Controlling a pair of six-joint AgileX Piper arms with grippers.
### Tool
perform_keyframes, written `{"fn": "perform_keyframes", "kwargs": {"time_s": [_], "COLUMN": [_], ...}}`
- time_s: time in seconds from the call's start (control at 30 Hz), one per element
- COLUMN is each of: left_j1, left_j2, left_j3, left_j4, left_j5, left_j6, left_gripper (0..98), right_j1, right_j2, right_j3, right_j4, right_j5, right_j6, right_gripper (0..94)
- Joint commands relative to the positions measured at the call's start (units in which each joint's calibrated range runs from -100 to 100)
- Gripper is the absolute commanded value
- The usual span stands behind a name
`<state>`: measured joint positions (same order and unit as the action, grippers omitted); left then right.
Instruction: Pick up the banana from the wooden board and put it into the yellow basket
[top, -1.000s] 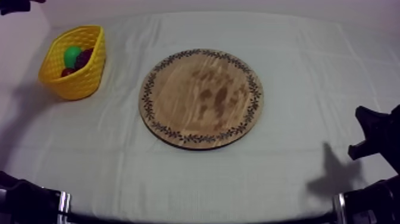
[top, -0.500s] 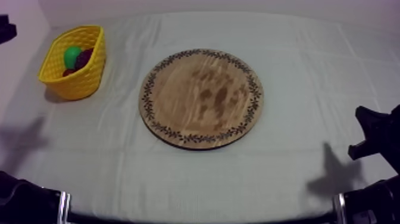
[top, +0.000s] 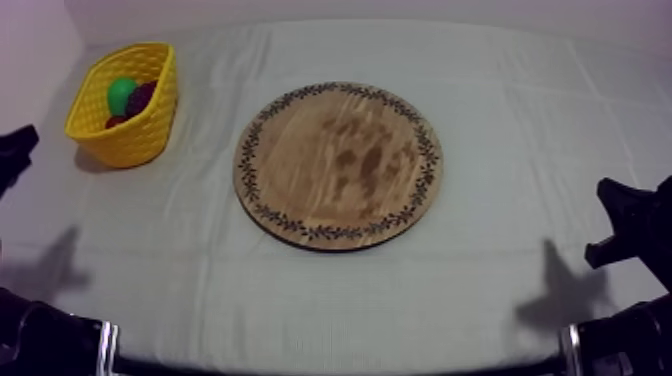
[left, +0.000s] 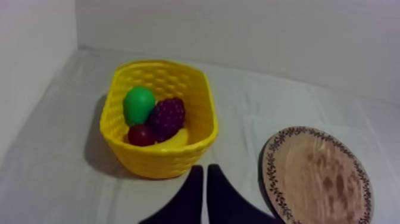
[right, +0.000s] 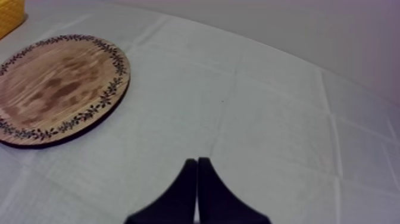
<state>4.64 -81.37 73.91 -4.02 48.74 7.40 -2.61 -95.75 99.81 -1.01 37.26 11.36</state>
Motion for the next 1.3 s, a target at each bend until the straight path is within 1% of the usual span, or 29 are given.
{"fn": "perform_keyframes", "kwargs": {"time_s": [0.0, 0.23, 0.5, 0.6, 0.7, 0.77, 0.83, 0.9, 0.97, 1.03, 1.1, 1.27], "left_j1": [-0.3, -2.3, -2.0, -2.1, -2.1, -2.1, -2.0, -2.0, -2.0, -1.9, -1.9, -1.9], "left_j2": [-4.4, -11.0, -16.0, -17.3, -18.1, -18.3, -18.5, -18.6, -18.6, -18.6, -18.6, -18.6], "left_j3": [7.8, 14.2, 21.2, 22.6, 23.5, 23.9, 24.6, 25.3, 25.7, 25.8, 25.9, 26.0], "left_j4": [0.06, -0.24, -0.27, 0.09, 1.05, 1.43, 1.62, 1.71, 1.75, 1.78, 1.79, 1.8], "left_j5": [-1.0, -4.2, -6.4, -7.2, -8.4, -9.2, -11.5, -13.8, -14.9, -15.4, -15.7, -15.9], "left_j6": [-0.1, 0.0, -0.3, -1.9, -5.2, -5.9, -4.5, -1.8, 0.9, 2.9, 3.9, 4.0], "left_gripper": [0.0, 0.0, 0.0, 0.0, 0.0, 0.0, 0.0, 0.0, 0.0, 0.0, 0.0, 0.0], "right_j1": [0.0, 0.0, 0.0, 0.0, 0.0, 0.0, 0.0, 0.0, 0.0, 0.0, 0.0, 0.0], "right_j2": [0.0, 0.0, 0.0, 0.0, 0.0, 0.0, 0.0, 0.0, 0.0, 0.0, 0.0, 0.0], "right_j3": [0.0, 0.0, 0.0, 0.0, 0.0, 0.0, 0.0, 0.0, 0.0, 0.0, 0.0, 0.0], "right_j4": [0.0, 0.0, 0.0, 0.0, 0.0, 0.0, 0.0, 0.0, 0.0, 0.0, 0.0, 0.0], "right_j5": [0.0, 0.0, 0.0, 0.0, 0.0, 0.0, 0.0, 0.0, 0.0, 0.0, 0.0, 0.0], "right_j6": [0.0, 0.0, 0.0, 0.0, 0.0, 0.0, 0.0, 0.0, 0.0, 0.0, 0.0, 0.0], "right_gripper": [0.3, 0.3, 0.3, 0.3, 0.3, 0.3, 0.3, 0.3, 0.3, 0.3, 0.3, 0.3]}}
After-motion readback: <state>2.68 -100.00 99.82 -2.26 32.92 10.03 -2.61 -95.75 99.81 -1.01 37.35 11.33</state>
